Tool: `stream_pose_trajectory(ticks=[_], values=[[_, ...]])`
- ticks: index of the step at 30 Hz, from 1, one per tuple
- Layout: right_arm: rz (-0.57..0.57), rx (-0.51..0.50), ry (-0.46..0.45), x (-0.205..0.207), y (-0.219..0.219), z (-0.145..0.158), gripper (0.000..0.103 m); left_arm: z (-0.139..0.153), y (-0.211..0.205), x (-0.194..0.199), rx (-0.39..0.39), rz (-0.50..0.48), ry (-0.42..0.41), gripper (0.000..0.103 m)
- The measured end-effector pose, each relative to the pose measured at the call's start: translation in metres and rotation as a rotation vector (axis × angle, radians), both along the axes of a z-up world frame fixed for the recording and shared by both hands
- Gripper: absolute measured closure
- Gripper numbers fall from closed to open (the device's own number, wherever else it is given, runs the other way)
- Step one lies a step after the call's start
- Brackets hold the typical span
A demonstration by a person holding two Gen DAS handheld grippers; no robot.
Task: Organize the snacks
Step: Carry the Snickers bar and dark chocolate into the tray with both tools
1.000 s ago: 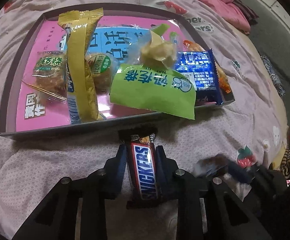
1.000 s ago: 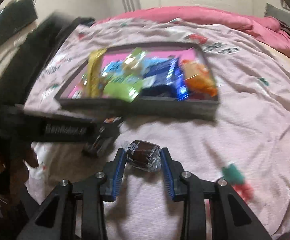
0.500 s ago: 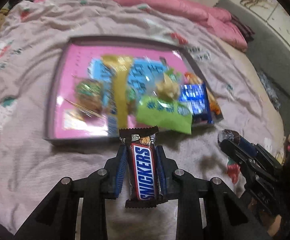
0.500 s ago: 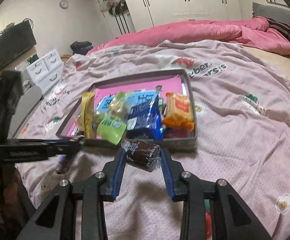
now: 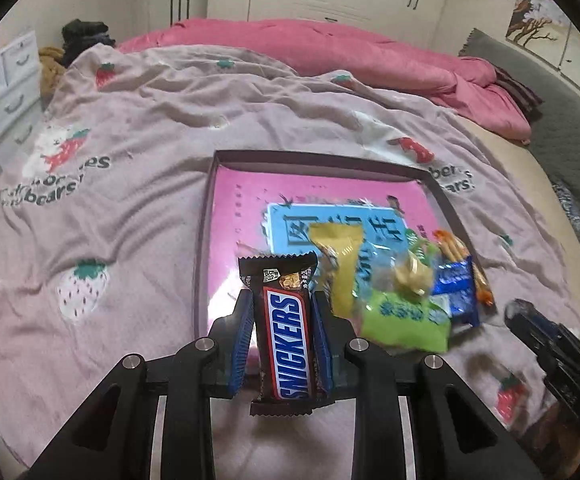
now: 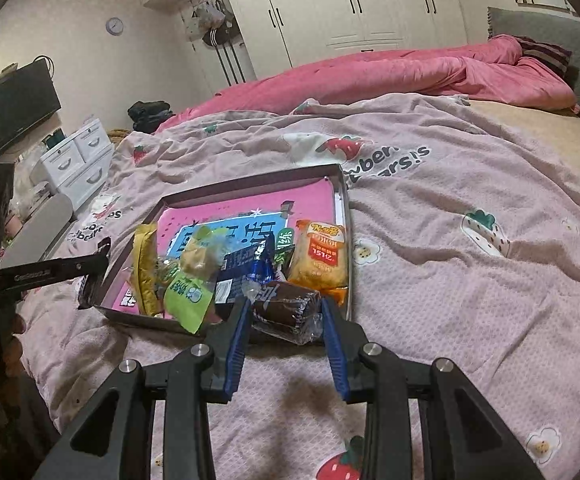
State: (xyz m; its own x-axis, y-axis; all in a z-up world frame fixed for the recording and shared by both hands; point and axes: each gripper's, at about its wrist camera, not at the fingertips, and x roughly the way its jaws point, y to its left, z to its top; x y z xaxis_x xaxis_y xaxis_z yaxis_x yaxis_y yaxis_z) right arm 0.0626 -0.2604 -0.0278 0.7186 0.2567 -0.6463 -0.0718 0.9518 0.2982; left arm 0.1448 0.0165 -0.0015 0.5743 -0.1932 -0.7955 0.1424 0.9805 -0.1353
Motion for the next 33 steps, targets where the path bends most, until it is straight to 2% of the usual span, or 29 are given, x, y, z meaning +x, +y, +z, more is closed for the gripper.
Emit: stream_pose_trajectory(ticks=[7,13,33], values=[[0.006,-0.006,0.010,0.011,-0.001,-0.005,0.067,-0.012,-0.004,0.010,0.045,0.015,-0.020,0.074],[0.016,-0.011,0.054,0.025,0.002,-0.017,0.067,-0.022,-0.008,0.015,0.082,0.014,-0.027,0.074],[0.021,-0.013,0.074,0.051,0.004,-0.034,0.067,-0.032,-0.015,0.017,0.076,-0.022,-0.038,0.074]])
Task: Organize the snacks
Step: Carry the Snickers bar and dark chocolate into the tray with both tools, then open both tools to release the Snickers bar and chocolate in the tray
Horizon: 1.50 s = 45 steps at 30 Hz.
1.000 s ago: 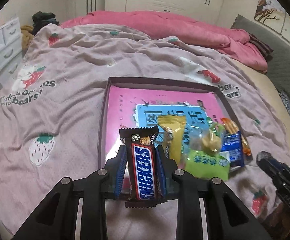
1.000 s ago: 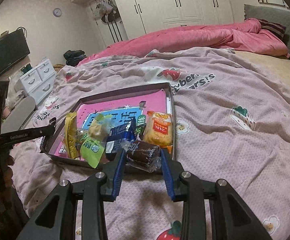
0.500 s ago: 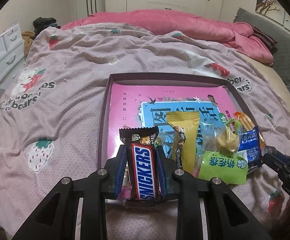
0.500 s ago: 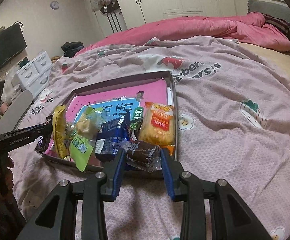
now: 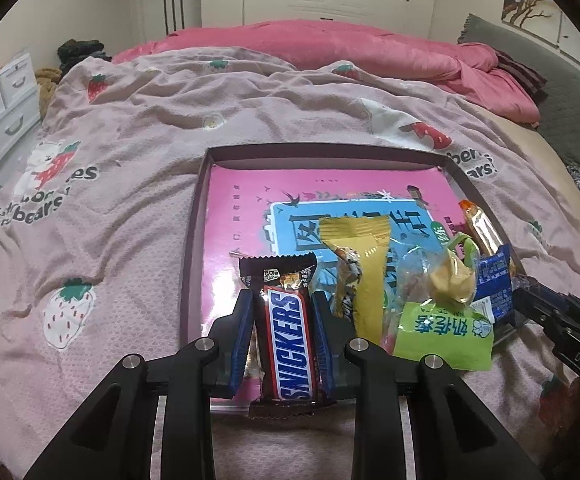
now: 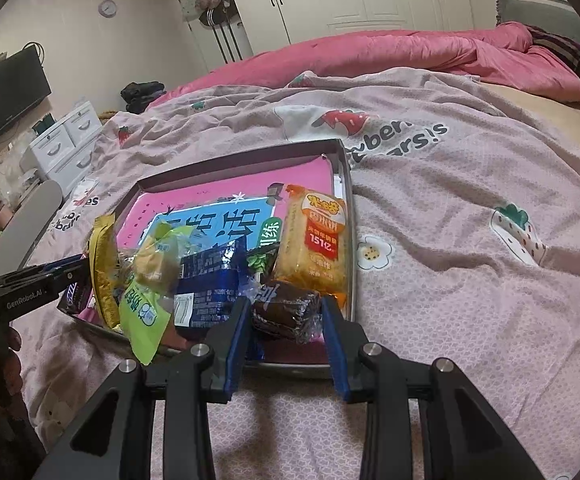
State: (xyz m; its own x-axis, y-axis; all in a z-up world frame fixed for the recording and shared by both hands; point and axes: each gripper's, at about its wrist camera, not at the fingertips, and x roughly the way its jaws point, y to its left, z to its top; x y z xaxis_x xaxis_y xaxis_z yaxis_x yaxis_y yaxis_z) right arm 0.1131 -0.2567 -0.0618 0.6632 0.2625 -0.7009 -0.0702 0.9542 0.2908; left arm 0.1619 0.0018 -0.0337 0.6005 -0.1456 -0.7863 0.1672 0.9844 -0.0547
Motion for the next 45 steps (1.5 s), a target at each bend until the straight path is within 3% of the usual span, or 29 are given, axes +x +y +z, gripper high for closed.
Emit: stream_pose_trajectory(ticks=[20,23,38,45], values=[[-0.042,0.002,-0.007,-0.004,-0.007,0.007,0.064,0.001,-0.003,-0.001,-0.039,-0.020,-0.012,0.072],[-0.050,0.003,-0.014,-0.005,-0.009,0.010,0.058,0.004,-0.002,-0.002,-0.040,-0.017,-0.020,0.062],[-0.069,0.014,-0.062,-0.026,-0.012,0.031,0.056,0.040,0.002,-0.024,-0.031,0.007,-0.082,0.033],[-0.057,-0.024,-0.172,-0.059,-0.001,0.066,0.034,0.052,-0.003,-0.049,-0.004,0.002,-0.078,0.025]])
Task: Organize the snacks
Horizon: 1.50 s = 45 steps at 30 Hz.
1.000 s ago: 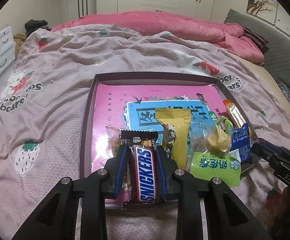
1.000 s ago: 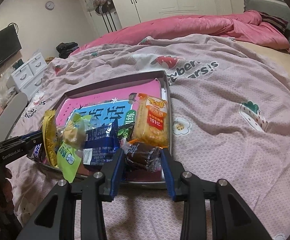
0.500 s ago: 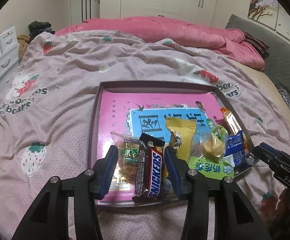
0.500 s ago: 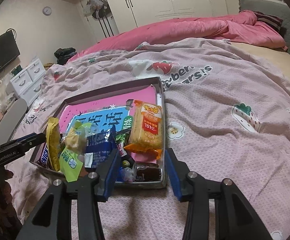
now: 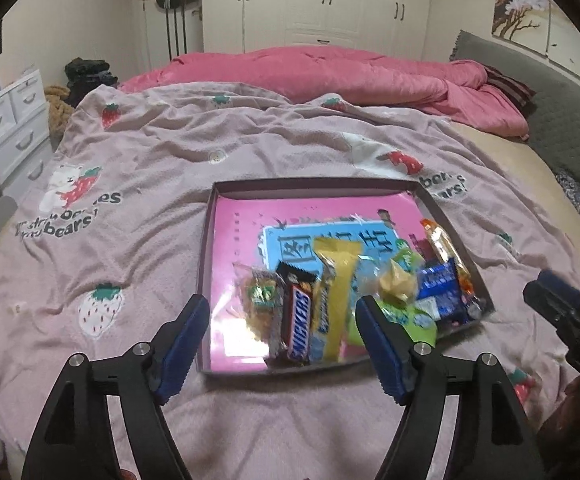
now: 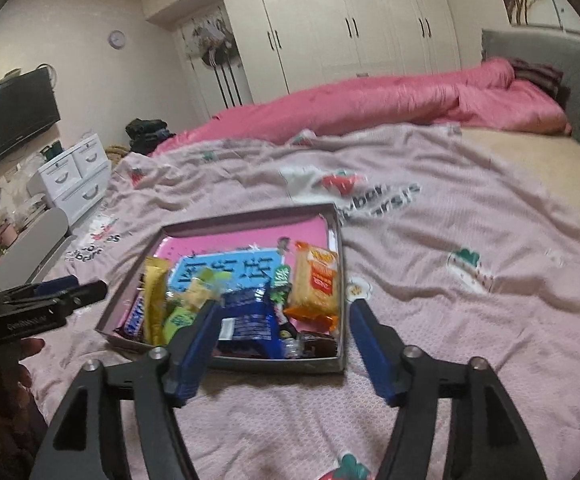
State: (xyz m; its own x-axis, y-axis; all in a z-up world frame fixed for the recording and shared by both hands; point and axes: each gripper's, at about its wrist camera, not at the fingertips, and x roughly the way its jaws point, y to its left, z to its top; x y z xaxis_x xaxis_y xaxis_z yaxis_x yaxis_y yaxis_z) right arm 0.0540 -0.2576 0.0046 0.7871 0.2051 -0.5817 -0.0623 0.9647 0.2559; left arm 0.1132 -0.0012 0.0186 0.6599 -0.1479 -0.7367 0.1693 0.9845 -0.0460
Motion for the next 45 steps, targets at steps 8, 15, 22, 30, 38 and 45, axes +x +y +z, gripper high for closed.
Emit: stream_pose_trajectory(ticks=[8,15,22,30,38,45], values=[[-0.013,-0.022,-0.009,-0.026,0.011,0.012,0.020,0.003,-0.015,-0.033,0.007,-0.009,0.023,0.023],[-0.027,-0.060,0.001,-0.045,0.018,0.016,0.014,-0.003,-0.027,-0.056,0.000,-0.037,0.061,0.022],[-0.031,-0.092,0.030,-0.062,0.026,0.015,0.010,-0.006,-0.032,-0.072,0.002,-0.037,0.086,0.022],[-0.003,-0.111,0.073,-0.078,0.039,0.009,0.007,-0.008,-0.032,-0.088,0.010,-0.031,0.098,0.022],[0.012,-0.119,0.097,-0.085,0.046,0.005,0.004,-0.010,-0.035,-0.098,0.023,-0.030,0.110,0.022],[0.020,-0.128,0.108,-0.088,0.048,0.003,0.001,-0.013,-0.035,-0.099,0.042,-0.004,0.124,0.022]])
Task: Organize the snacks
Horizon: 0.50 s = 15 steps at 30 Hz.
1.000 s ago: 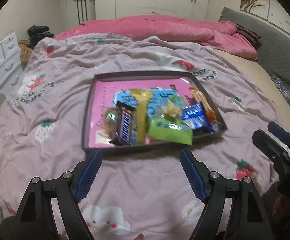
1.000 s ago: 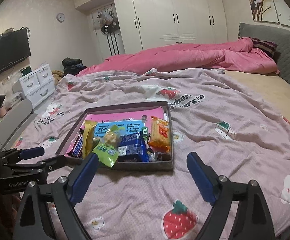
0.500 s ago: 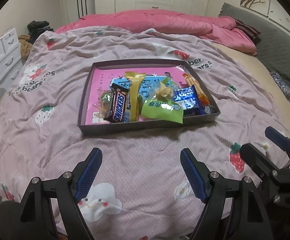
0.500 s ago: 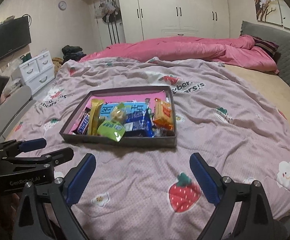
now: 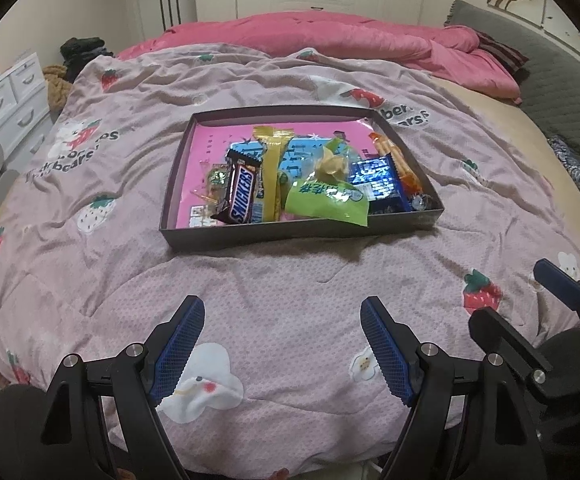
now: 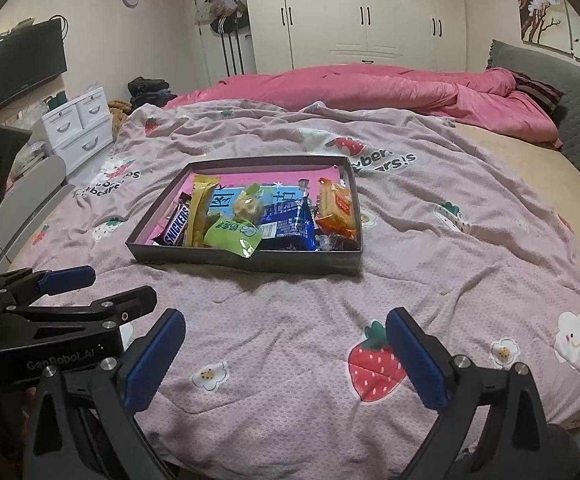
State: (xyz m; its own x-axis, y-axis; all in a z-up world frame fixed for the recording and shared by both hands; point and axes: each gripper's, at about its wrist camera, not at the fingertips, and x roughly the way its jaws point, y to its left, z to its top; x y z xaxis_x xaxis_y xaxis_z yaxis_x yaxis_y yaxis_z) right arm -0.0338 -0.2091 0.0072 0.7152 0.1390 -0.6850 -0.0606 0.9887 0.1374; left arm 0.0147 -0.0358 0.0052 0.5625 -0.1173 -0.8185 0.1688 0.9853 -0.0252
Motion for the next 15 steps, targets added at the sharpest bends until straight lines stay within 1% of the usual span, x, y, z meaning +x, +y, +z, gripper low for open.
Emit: stream_pose_trajectory(ticks=[6,15], values=[[-0.010,0.011,0.022,0.0034,-0.0024,-0.0058,0.001,-0.0041,0.0022,0.0001,0.004,0.008,0.008,0.022],[-0.004,0.008,0.032,0.0064,-0.0018,-0.0092,0.001,-0.0078,0.0023,0.0024,0.016,0.014,0.019,0.022]])
